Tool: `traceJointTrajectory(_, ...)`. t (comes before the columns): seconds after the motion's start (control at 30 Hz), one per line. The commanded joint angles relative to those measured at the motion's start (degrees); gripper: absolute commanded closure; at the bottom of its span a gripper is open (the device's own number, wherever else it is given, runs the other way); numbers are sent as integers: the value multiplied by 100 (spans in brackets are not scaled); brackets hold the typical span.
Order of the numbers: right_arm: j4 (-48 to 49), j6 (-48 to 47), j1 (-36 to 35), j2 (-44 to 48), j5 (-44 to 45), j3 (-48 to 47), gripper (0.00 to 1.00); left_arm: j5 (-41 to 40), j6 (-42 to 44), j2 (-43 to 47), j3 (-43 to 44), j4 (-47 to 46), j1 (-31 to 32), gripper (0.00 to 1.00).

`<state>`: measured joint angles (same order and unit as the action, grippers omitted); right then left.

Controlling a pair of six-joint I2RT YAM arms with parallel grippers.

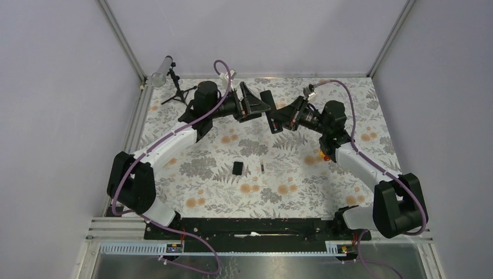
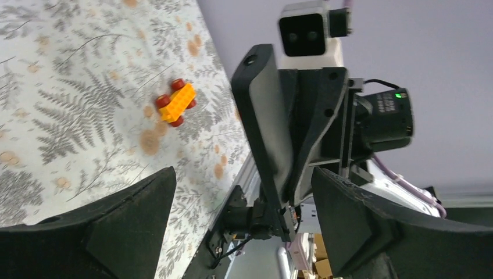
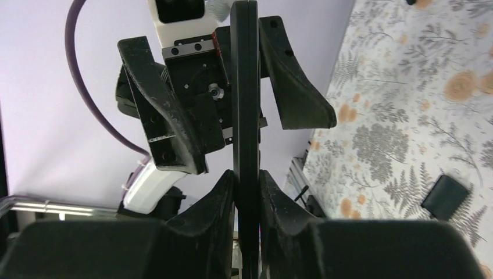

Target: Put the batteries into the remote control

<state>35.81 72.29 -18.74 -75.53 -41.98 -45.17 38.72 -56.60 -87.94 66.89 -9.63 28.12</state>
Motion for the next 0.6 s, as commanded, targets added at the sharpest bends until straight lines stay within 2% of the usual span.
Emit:
traceJointTrajectory(0.0,1246,691,19,-167,-425,-44,100,580,-602,66,-39,-1410,-13,12)
traceJointTrajectory(0.13,1232,715,20,-285,-550,-113,100,629,-1217,36,-260,-2055,-8,29)
traceJointTrajectory(0.43,1185,676,11,-398,-809,-107,100,543,-1743,-195,-389,-2689,-18,51)
traceJointTrajectory(0.57,995,527,-6,-520,-1066,-234,100,590,-1793,-287,-310,-2653,-14,57)
